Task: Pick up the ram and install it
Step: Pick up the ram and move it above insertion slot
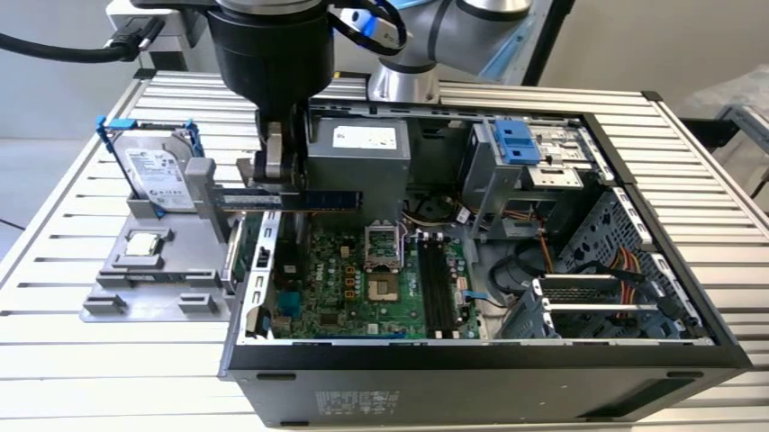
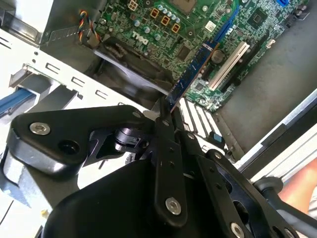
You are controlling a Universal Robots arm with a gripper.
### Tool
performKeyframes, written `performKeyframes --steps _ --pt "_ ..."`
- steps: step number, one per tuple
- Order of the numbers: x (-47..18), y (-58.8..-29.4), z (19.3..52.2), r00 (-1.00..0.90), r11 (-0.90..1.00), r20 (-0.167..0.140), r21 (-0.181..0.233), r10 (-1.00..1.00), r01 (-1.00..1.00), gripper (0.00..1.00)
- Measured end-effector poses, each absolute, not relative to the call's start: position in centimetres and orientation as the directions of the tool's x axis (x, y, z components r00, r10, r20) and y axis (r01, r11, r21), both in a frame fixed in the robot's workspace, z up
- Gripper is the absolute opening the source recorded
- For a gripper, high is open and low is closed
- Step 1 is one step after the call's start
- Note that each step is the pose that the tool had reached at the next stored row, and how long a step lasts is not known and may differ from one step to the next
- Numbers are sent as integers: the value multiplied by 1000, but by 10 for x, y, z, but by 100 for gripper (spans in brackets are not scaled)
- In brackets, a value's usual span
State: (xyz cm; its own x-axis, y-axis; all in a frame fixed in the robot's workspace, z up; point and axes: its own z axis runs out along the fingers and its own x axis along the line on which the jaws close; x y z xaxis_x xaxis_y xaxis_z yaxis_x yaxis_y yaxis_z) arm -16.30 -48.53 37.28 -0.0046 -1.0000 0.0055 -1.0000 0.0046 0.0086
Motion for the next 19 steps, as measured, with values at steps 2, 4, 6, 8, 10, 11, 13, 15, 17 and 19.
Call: performKeyframes --steps 2,4,6,8,10,11,13,15,17,19 --pt "-162 -485 373 -5 5 5 9 -1000 -1000 0" --pt "-160 -485 373 -5 5 6 9 -1000 -1000 0" --pt "-158 -485 373 -5 5 6 9 -1000 -1000 0" --pt "-156 -485 373 -5 5 6 9 -1000 -1000 0" --pt "-153 -485 373 -5 5 6 9 -1000 -1000 0" --pt "-152 -485 373 -5 5 6 9 -1000 -1000 0" --pt "-150 -485 373 -5 5 6 9 -1000 -1000 0" --pt "-148 -485 373 -5 5 6 9 -1000 -1000 0" --pt "-146 -485 373 -5 5 6 9 -1000 -1000 0" --pt "-144 -485 373 -5 5 6 9 -1000 -1000 0"
